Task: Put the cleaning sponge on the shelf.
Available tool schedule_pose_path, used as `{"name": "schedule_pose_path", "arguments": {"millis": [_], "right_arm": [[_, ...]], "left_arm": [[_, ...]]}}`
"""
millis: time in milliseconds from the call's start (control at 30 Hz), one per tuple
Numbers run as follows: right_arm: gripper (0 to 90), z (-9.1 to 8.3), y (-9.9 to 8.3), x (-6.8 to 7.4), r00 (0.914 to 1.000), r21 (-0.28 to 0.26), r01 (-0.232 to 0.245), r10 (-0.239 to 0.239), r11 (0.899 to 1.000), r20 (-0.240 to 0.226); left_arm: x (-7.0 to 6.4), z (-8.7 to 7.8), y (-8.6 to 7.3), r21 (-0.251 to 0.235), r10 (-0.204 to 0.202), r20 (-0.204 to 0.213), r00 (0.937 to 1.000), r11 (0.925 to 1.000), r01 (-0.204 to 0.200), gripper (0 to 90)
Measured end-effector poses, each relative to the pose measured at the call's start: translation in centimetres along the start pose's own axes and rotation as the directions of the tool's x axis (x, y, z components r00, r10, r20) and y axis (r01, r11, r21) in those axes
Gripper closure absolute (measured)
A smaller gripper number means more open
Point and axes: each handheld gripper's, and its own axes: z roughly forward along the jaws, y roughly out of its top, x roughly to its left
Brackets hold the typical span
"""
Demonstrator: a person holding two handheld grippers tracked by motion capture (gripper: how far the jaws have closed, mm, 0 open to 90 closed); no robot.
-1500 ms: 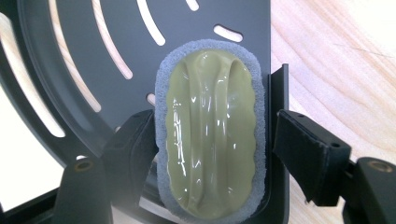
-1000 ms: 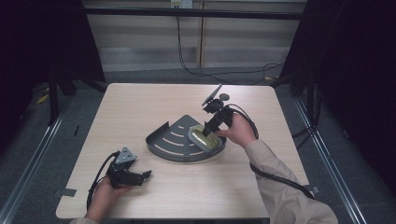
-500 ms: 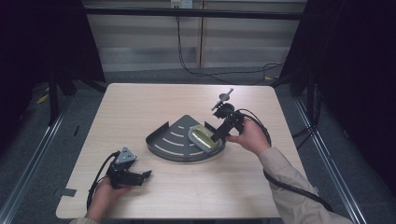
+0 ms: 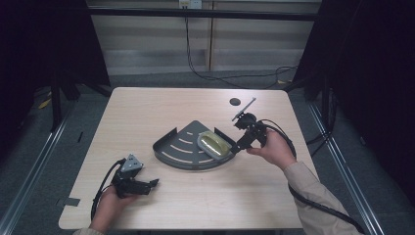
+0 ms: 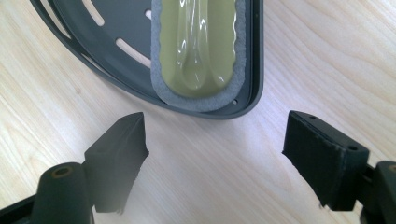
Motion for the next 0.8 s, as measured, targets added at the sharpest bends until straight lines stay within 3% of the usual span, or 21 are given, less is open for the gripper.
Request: {"name": "schedule_pose_path", "arguments": {"millis": [800], "right_arm": [[21.2, 1.1, -4.0, 0.2, 0.9997, 0.030, 0.026, -0.026, 0.999, -0.001]], "left_arm": [[0.0, 0.0, 0.0, 0.000, -0.004, 0.001, 1.0000, 1.0000, 0.004, 14.1]]}}
